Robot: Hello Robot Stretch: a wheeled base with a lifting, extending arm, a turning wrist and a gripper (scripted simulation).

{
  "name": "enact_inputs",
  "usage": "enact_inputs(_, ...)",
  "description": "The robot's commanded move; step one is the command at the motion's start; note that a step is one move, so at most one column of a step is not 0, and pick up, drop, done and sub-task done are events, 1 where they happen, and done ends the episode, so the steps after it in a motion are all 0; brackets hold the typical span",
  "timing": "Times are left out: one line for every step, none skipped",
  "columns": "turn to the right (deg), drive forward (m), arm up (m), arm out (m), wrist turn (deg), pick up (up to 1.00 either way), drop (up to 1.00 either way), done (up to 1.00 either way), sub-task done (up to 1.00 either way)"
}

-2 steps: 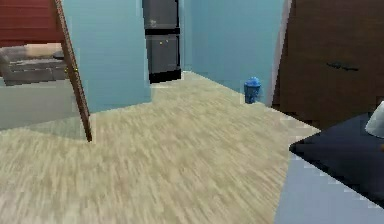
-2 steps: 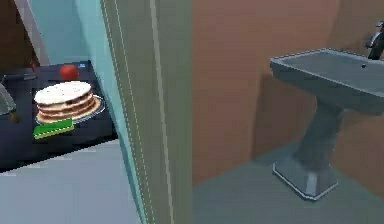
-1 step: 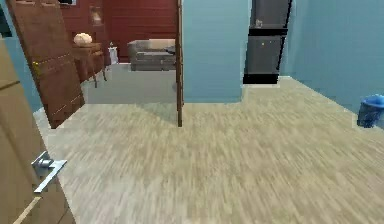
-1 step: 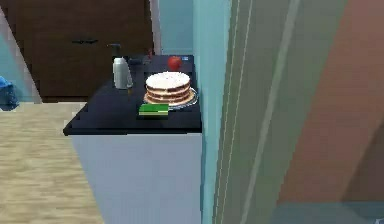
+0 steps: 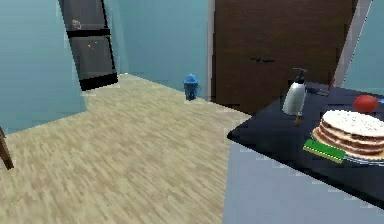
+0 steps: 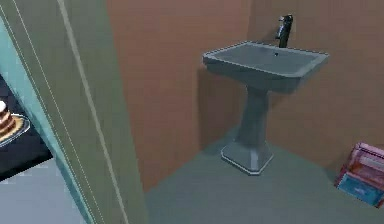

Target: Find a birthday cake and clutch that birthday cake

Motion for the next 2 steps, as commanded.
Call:
enact_inputs(6.0,0.00,0.00,0.00,0.0,0.00,0.00,0.00,0.00)
enact_inputs(0.0,0.20,0.00,0.00,0.0,0.00,0.00,0.00,0.00)
